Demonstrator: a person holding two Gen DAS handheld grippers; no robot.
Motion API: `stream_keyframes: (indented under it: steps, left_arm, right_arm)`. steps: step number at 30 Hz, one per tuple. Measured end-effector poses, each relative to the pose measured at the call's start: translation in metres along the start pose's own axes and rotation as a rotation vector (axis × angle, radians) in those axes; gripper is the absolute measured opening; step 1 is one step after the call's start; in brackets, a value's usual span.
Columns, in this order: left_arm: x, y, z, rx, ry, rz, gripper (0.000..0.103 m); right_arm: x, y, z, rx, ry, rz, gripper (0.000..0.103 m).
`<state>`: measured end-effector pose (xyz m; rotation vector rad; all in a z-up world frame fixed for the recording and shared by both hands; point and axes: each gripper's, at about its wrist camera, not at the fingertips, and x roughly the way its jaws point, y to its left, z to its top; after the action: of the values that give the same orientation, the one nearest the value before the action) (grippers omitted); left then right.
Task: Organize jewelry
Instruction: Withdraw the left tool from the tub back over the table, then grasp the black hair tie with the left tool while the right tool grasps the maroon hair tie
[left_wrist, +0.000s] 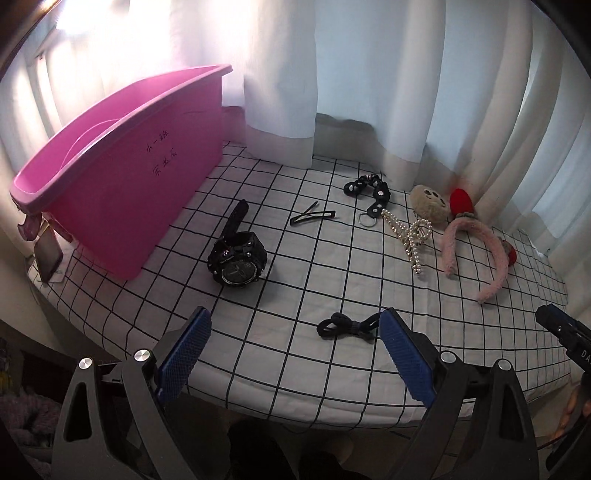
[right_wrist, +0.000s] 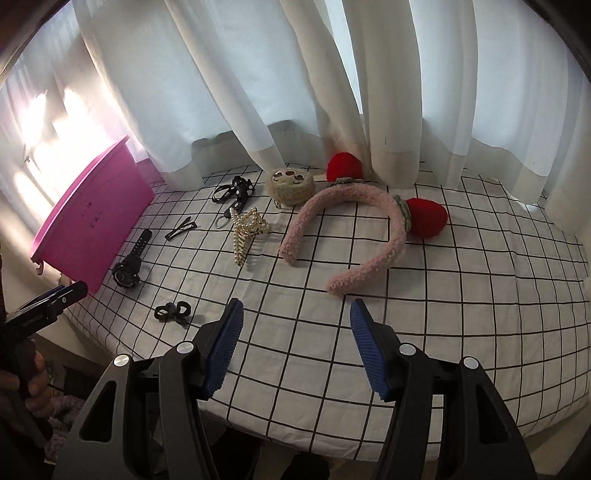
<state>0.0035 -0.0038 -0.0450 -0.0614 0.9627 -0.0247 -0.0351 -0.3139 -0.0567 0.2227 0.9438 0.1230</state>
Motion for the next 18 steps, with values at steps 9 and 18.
stream_keyframes:
  steps: [9,18]
  left_arm:
    - [0.024,-0.007,-0.006,0.100,0.021,-0.021,0.091]
    - [0.055,-0.011,-0.009,0.286,0.029,-0.162,0.091]
  right_arm:
    - [0.007,0.021,-0.030,0.026,-0.015,0.033,0.058]
    - [0.019,0.071,-0.066,0.111,-0.061,-0.055,0.058]
